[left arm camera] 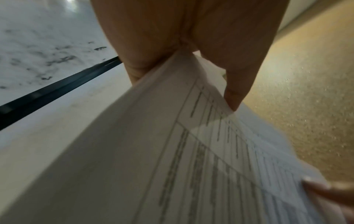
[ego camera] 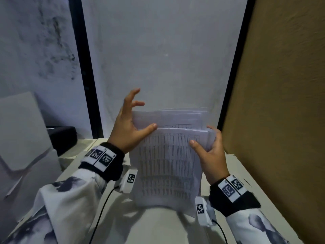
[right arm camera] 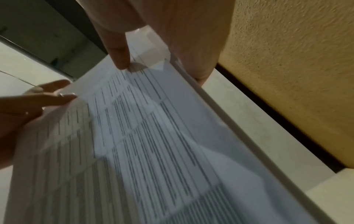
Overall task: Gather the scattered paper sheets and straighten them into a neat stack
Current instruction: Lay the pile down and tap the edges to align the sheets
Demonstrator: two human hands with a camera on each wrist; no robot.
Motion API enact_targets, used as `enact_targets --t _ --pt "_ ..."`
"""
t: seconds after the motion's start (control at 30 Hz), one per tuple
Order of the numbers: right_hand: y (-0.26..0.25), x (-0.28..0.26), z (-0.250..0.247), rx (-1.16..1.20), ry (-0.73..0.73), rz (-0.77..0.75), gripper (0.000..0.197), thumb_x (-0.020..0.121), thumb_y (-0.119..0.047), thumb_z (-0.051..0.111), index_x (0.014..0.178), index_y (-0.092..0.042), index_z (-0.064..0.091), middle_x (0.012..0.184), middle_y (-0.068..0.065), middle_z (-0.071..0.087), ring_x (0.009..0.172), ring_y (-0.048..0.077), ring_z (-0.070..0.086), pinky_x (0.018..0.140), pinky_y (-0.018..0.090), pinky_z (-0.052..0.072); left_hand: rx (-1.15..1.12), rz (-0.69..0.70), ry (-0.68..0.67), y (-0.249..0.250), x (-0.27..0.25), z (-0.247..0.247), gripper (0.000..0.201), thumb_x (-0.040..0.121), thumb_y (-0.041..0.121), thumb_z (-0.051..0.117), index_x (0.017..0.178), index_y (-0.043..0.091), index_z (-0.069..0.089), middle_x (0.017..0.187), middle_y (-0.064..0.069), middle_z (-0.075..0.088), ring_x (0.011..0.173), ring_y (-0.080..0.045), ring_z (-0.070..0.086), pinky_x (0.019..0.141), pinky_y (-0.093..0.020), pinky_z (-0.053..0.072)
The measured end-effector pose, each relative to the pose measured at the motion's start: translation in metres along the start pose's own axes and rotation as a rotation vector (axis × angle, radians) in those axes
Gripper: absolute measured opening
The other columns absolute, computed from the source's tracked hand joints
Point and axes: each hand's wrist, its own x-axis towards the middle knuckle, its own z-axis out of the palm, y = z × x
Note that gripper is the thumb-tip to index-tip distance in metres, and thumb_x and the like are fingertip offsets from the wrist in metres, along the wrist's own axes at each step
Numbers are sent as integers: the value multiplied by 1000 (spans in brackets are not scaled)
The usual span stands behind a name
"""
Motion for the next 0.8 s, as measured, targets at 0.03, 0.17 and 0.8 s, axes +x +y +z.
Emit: enact_targets --t 0.03,0.17,0.8 --pt "-4 3 1 -5 -3 -17 58 88 -14 75 129 -41 42 122 5 62 104 24 72 81 45 64 57 34 -28 0 3 0 74 77 35 82 140 33 42 128 0 52 116 -10 53 94 -29 49" --pt "-8 8 3 -47 -19 -75 63 92 -11 71 132 -47 37 122 2 62 104 25 72 86 52 62 41 29 -3 -13 4 4 26 88 36 66 111 22 66 117 2 52 112 -12 53 101 -28 46" --pt "1 21 13 -137 1 -130 43 89 7 64 116 -25 52 94 4 64 69 7 62 66 24 55 647 261 -521 -22 8 27 55 94 58 23 103 29 69 87 6 74 82 -21 68 66 -35 51"
